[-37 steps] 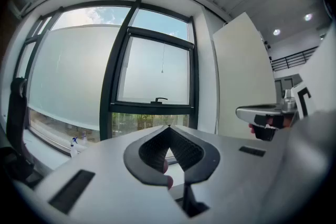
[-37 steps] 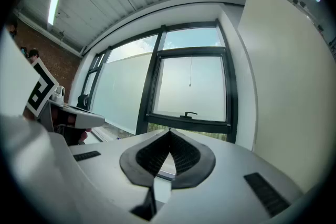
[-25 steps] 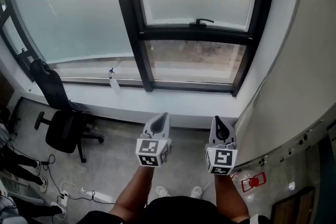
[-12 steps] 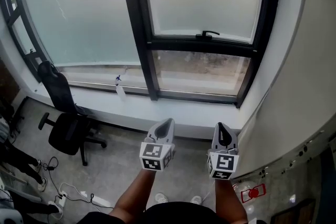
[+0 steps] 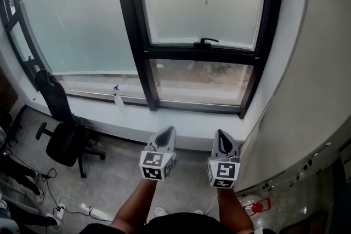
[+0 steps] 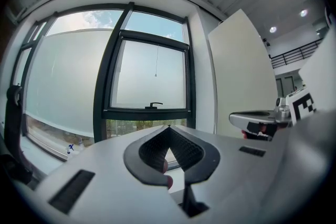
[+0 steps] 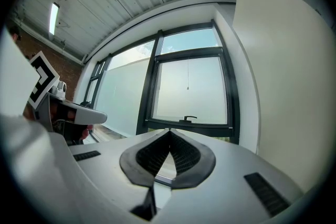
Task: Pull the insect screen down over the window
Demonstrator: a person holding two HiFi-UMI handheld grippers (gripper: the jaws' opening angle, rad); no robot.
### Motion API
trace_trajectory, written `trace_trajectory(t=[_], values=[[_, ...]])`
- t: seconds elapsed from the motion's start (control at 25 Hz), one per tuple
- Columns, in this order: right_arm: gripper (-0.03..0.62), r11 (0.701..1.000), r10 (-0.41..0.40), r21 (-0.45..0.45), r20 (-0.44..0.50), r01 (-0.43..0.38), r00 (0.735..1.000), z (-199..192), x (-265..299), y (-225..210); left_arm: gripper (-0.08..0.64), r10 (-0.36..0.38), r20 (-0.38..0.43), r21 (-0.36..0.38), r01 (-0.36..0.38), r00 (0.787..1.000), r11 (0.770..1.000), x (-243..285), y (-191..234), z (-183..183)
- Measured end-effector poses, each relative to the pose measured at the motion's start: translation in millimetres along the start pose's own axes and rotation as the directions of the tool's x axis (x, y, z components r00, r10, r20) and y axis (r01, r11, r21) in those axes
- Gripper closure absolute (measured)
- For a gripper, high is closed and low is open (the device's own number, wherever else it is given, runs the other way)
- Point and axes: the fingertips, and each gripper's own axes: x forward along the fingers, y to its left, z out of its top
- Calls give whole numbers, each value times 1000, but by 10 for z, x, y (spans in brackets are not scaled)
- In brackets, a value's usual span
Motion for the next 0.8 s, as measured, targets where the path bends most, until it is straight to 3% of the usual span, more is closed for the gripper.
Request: trace_trajectory(t=[0.4, 0.8], values=[[597, 1000, 28, -7, -11, -28, 1000, -100, 158, -426, 557, -8, 1, 34, 8, 1000, 999, 470, -399, 13], [597, 1000, 27, -11, -14, -27, 1000, -143, 675, -550, 557, -7, -9, -2, 7, 1000, 1000, 980, -149, -27]])
